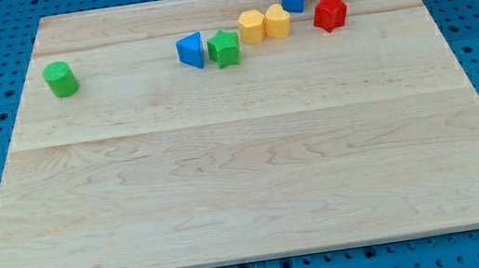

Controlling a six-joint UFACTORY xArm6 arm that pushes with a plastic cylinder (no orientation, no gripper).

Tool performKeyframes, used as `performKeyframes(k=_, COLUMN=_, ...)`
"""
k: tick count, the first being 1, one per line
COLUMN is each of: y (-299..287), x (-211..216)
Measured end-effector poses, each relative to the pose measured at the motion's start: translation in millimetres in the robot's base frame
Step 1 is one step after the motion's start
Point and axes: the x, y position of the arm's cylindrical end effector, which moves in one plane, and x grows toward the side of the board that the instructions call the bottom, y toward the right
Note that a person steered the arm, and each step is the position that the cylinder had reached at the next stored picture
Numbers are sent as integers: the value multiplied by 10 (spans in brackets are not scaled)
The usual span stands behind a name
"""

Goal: Slide the blue cube to the top of the blue triangle

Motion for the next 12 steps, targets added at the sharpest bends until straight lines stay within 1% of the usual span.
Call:
performKeyframes(k=3, y=-1102, x=-110)
performKeyframes(k=4, y=-1294, x=-89)
performKeyframes(k=12, y=-1403, x=-78)
